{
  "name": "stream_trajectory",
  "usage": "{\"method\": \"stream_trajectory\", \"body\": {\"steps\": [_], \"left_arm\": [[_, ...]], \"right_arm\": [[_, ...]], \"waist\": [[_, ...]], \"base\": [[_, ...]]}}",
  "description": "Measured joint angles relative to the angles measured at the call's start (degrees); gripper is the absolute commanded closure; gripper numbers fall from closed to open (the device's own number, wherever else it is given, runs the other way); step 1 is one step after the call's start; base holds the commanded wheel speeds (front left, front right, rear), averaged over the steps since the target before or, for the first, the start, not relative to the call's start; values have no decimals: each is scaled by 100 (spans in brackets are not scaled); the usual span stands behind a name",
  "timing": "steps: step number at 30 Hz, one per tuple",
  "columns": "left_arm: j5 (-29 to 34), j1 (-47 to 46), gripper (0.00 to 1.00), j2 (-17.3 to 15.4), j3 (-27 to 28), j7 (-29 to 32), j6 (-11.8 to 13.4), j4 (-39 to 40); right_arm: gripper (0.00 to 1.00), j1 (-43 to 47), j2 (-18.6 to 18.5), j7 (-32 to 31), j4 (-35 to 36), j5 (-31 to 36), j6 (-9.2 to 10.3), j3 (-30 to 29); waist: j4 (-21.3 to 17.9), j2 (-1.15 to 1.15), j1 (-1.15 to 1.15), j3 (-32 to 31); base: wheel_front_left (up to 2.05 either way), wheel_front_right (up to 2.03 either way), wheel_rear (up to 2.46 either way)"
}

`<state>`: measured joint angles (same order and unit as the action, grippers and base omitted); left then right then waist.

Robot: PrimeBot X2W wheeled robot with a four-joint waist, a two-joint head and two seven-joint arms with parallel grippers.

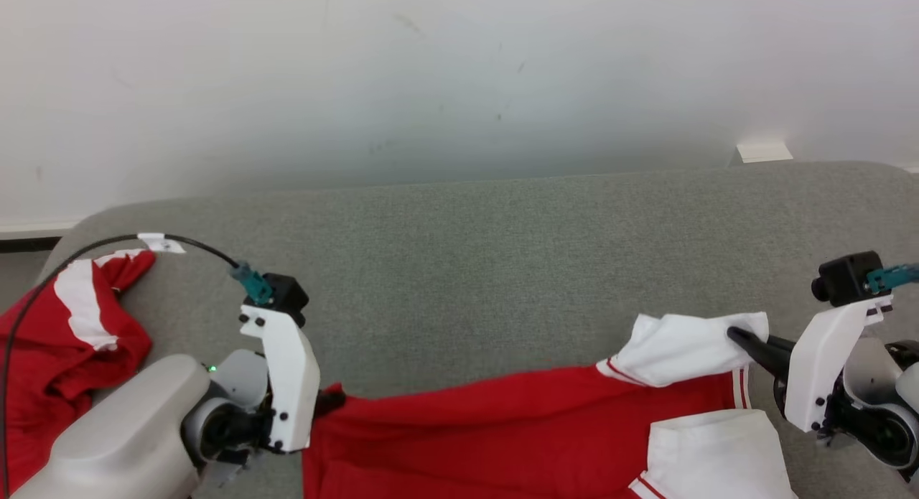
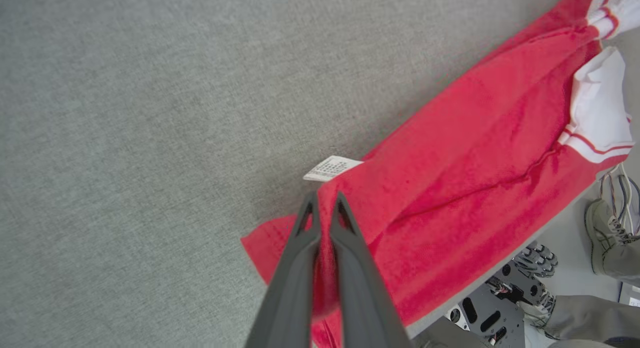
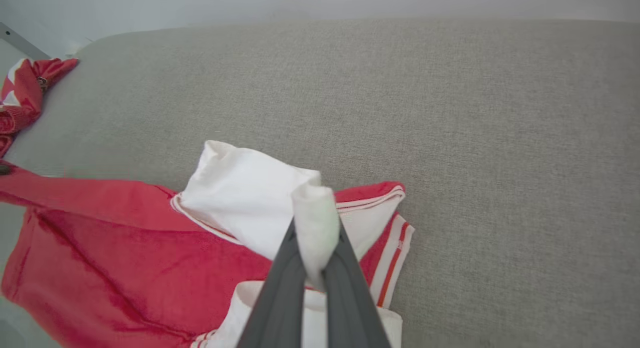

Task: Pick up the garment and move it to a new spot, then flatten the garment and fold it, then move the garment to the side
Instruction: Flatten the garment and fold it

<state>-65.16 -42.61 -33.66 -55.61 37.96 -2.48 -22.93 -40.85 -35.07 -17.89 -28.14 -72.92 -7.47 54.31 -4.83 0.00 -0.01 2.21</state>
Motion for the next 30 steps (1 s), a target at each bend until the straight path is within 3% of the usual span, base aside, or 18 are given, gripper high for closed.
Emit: {"method": "stream_trajectory", "body": {"steps": [16, 17, 18, 19, 20, 21, 22, 23, 30], "left_arm": [[-88, 289, 100, -86, -276, 331, -178, -242], [-88, 306, 100, -73, -292, 330, -188, -265], [-89, 318, 100, -53, -318, 337, -203, -285], [-90, 330, 96, -34, -335, 355, -204, -302], [-93, 343, 82, -14, -350, 387, -212, -319], [-99, 353, 59, -3, -366, 402, -212, -335], [-100, 363, 2, -3, -377, 420, -227, -359], [-101, 372, 0, -4, -383, 434, -229, -378], [-115, 380, 0, -13, -367, 424, -193, -371]], "right_arm": [[100, 677, -479, -906, 533, -483, -1, 309], [97, 708, -482, -958, 538, -494, 0, 325], [87, 731, -485, -1018, 541, -510, 0, 343], [80, 754, -486, -1087, 547, -541, 0, 354], [52, 784, -490, -1161, 569, -564, 0, 370], [35, 819, -493, -1213, 592, -589, 0, 389], [35, 839, -494, -1239, 604, -590, 0, 403], [0, 847, -505, -1290, 616, -597, -1, 407], [0, 994, -715, -1612, 809, -783, 0, 391]], "waist": [[-103, 0, 0, -186], [-102, 0, 0, -188], [-101, 0, 0, -194], [-100, 0, 0, -201], [-99, 0, 0, -208], [-99, 0, 0, -215], [-100, 0, 0, -223], [-101, 0, 0, -232], [-107, 0, 0, -352]], "base": [[0, 0, 0], [0, 0, 0], [0, 0, 0], [0, 0, 0], [0, 0, 0], [0, 0, 0], [0, 0, 0], [0, 0, 0], [0, 0, 0]]}}
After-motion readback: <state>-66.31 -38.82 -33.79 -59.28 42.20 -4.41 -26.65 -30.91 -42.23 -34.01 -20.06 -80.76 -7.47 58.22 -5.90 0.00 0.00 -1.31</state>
